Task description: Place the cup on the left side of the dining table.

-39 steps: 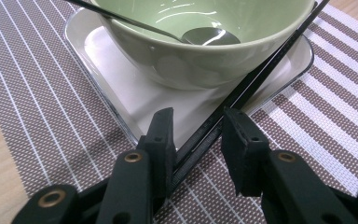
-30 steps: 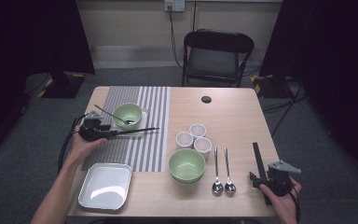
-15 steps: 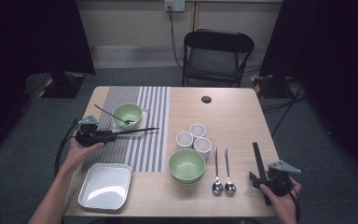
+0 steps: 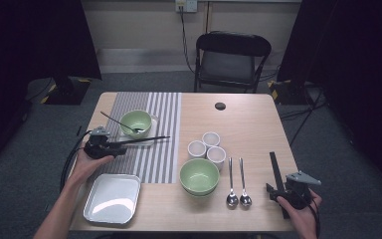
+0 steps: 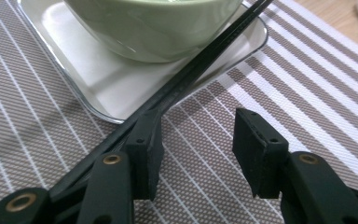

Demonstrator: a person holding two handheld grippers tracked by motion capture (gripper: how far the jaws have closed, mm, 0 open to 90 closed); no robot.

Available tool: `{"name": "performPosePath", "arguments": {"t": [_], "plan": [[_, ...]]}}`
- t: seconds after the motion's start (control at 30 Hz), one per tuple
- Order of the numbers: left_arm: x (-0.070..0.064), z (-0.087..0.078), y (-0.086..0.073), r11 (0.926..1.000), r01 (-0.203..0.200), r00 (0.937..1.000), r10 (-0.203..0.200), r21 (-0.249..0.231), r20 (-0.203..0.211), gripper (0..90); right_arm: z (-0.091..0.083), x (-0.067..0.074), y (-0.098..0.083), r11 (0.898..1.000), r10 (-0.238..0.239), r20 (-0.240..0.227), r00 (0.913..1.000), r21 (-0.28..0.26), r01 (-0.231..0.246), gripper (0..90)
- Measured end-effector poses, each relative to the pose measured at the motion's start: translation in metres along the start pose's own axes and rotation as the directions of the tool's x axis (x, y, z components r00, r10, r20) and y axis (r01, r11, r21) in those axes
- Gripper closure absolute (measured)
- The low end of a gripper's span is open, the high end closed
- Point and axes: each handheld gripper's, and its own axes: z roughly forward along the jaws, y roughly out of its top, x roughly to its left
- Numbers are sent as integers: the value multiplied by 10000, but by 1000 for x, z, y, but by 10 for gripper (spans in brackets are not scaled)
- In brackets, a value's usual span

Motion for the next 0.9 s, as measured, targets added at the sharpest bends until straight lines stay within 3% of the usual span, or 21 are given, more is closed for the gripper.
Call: {"name": "performPosePath", "arguments": {"t": [0.1, 0.23, 0.43, 0.53, 0.9], "plan": [[0, 1, 1, 9998, -186, 9996, 188, 85, -221, 528, 0, 0, 0, 10000, 3, -4, 10000, 1, -3, 173], [1, 2, 0, 10000, -34, 9996, 36, 59, -264, 512, 0, 0, 0, 10000, -5, -13, 10000, 3, 5, 173], [1, 3, 1, 9999, -142, 9990, 146, 99, -411, 503, 0, 0, 0, 10000, -3, -12, 10000, 1, 3, 173], [2, 4, 1, 10000, -4, 9993, 5, 30, -377, 497, 0, 0, 0, 10000, -5, -11, 10000, 1, 5, 173], [0, 4, 1, 9999, -59, 9990, 63, 104, -449, 448, 0, 0, 0, 10000, -2, -14, 10000, 2, 2, 173]]}}
